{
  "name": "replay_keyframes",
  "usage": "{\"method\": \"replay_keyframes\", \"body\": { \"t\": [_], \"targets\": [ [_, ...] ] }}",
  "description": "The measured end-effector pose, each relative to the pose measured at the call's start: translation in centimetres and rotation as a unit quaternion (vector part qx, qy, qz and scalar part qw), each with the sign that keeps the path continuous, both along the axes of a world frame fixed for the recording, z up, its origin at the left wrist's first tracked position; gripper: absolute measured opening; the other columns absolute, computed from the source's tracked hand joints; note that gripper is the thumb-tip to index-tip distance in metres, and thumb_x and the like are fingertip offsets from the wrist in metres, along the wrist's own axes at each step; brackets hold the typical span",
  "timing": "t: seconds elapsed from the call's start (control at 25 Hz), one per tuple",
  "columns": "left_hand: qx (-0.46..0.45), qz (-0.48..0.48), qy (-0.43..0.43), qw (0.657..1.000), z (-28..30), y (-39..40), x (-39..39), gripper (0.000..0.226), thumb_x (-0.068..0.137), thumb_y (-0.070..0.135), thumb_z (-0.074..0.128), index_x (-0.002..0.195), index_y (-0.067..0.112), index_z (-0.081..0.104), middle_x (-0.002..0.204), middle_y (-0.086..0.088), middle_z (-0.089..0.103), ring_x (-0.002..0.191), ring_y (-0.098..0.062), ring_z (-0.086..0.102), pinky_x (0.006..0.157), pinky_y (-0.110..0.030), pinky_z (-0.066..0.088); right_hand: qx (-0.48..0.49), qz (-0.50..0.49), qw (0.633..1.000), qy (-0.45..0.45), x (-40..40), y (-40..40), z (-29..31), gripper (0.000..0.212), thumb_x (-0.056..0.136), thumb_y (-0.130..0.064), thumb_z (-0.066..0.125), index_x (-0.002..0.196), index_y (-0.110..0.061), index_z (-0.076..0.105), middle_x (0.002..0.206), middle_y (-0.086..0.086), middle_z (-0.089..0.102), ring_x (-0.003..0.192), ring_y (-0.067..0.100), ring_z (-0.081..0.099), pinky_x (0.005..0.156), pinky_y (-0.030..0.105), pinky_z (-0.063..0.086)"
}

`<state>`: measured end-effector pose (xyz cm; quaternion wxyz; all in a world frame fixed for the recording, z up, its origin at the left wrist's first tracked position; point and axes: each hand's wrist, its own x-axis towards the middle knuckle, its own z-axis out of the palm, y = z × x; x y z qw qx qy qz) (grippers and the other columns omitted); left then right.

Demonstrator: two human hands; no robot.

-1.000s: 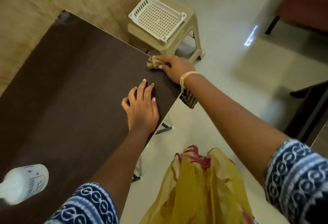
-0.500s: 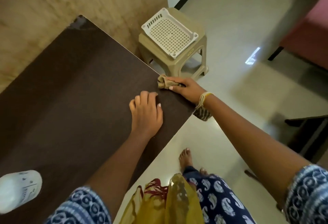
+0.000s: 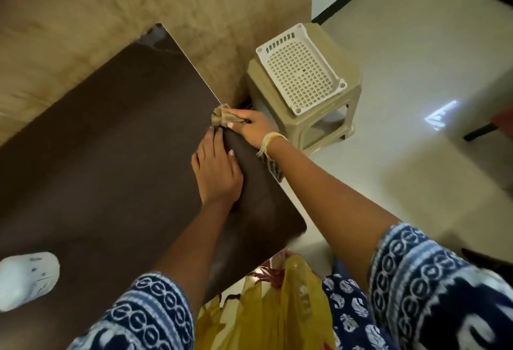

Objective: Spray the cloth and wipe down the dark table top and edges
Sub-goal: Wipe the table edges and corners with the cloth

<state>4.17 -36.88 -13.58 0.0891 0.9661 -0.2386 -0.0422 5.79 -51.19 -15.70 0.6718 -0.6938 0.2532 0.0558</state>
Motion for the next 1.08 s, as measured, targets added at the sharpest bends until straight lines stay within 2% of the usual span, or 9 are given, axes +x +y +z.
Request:
{"method": "replay_keyframes", "body": {
  "t": [0.2, 0.36, 0.6, 0.72, 0.8, 0.88, 0.96, 1.0, 1.08],
  "targets": [
    [0.009, 0.009, -0.009, 1.000, 0.5, -0.2, 0.1, 0.053, 0.097, 0.028, 0.035, 0.147, 0.012, 0.035, 0.154, -0.008, 0.035, 0.137, -0.024, 0.035, 0.111, -0.043, 0.026, 0.039, 0.083, 0.995, -0.040, -1.7, -1.9, 0.9, 0.041, 0.093, -0.015, 0.063, 0.133, -0.013, 0.059, 0.134, 0.001, 0.060, 0.125, 0.013, 0.054, 0.112, 0.027, 0.037],
    [0.027, 0.011, -0.009, 1.000, 0.4, -0.5, 0.4, 0.054, 0.096, 0.029, 0.033, 0.147, 0.012, 0.037, 0.155, -0.007, 0.035, 0.138, -0.024, 0.037, 0.109, -0.043, 0.027, 0.026, 0.101, 0.991, -0.085, -4.7, -2.1, 0.9, 0.041, 0.093, -0.009, 0.061, 0.133, -0.013, 0.058, 0.131, -0.002, 0.061, 0.120, 0.008, 0.056, 0.107, 0.018, 0.038],
    [0.022, 0.023, -0.001, 1.000, 0.4, -0.7, 0.1, 0.056, 0.096, 0.032, 0.031, 0.149, 0.013, 0.034, 0.157, -0.006, 0.032, 0.139, -0.024, 0.035, 0.111, -0.042, 0.024, 0.038, 0.070, 0.996, -0.038, 5.8, -2.6, 1.3, 0.038, 0.091, -0.009, 0.064, 0.129, -0.002, 0.060, 0.129, 0.009, 0.062, 0.116, 0.010, 0.056, 0.107, 0.023, 0.042],
    [0.032, 0.027, -0.004, 0.999, 0.4, -0.6, -0.1, 0.057, 0.096, 0.032, 0.031, 0.149, 0.013, 0.036, 0.156, -0.006, 0.033, 0.138, -0.024, 0.037, 0.110, -0.043, 0.028, 0.102, 0.037, 0.993, -0.042, 11.6, -3.0, 2.9, 0.039, 0.093, 0.004, 0.057, 0.131, 0.010, 0.052, 0.132, 0.020, 0.057, 0.097, 0.001, 0.059, 0.085, 0.008, 0.048],
    [0.036, 0.023, -0.012, 0.999, 0.3, -0.6, 0.3, 0.056, 0.095, 0.032, 0.034, 0.147, 0.012, 0.039, 0.154, -0.008, 0.038, 0.133, -0.025, 0.042, 0.107, -0.042, 0.031, 0.110, 0.020, 0.993, -0.034, 13.8, -2.9, 3.1, 0.040, 0.094, 0.004, 0.055, 0.133, 0.008, 0.050, 0.134, 0.021, 0.056, 0.103, 0.007, 0.053, 0.073, 0.000, 0.044],
    [0.040, 0.016, -0.014, 0.999, 0.4, -0.7, 0.8, 0.052, 0.094, 0.032, 0.035, 0.141, 0.012, 0.046, 0.146, -0.009, 0.047, 0.121, -0.026, 0.050, 0.099, -0.042, 0.036, 0.098, 0.019, 0.995, -0.008, 13.7, -2.6, 2.7, 0.042, 0.094, -0.014, 0.060, 0.135, -0.002, 0.054, 0.133, 0.014, 0.060, 0.111, 0.011, 0.052, 0.088, 0.008, 0.046],
    [0.051, 0.009, -0.039, 0.998, 0.9, -1.2, 2.4, 0.047, 0.094, 0.031, 0.036, 0.134, 0.012, 0.052, 0.134, -0.010, 0.054, 0.106, -0.029, 0.055, 0.090, -0.041, 0.038, 0.036, 0.048, 0.998, 0.000, 12.5, -2.6, 1.5, 0.053, 0.087, -0.039, 0.064, 0.134, -0.015, 0.058, 0.132, 0.005, 0.061, 0.119, 0.014, 0.054, 0.108, 0.029, 0.042],
    [0.058, 0.007, -0.051, 0.997, 1.0, -1.5, 4.0, 0.045, 0.093, 0.029, 0.036, 0.130, 0.011, 0.053, 0.129, -0.012, 0.055, 0.101, -0.030, 0.055, 0.087, -0.042, 0.039, -0.009, 0.072, 0.997, -0.003, 12.2, -2.8, 1.3, 0.052, 0.087, -0.042, 0.063, 0.134, -0.019, 0.059, 0.133, 0.003, 0.061, 0.122, 0.017, 0.055, 0.111, 0.030, 0.038],
    [0.064, 0.041, -0.063, 0.995, 1.3, -2.5, 7.7, 0.043, 0.091, 0.027, 0.037, 0.127, 0.009, 0.053, 0.129, -0.014, 0.053, 0.101, -0.033, 0.053, 0.087, -0.044, 0.041, -0.134, 0.114, 0.984, -0.040, 12.4, -3.0, 1.3, 0.040, 0.093, -0.027, 0.059, 0.133, -0.024, 0.059, 0.135, 0.006, 0.057, 0.122, 0.023, 0.053, 0.104, 0.025, 0.039]
  ]
}}
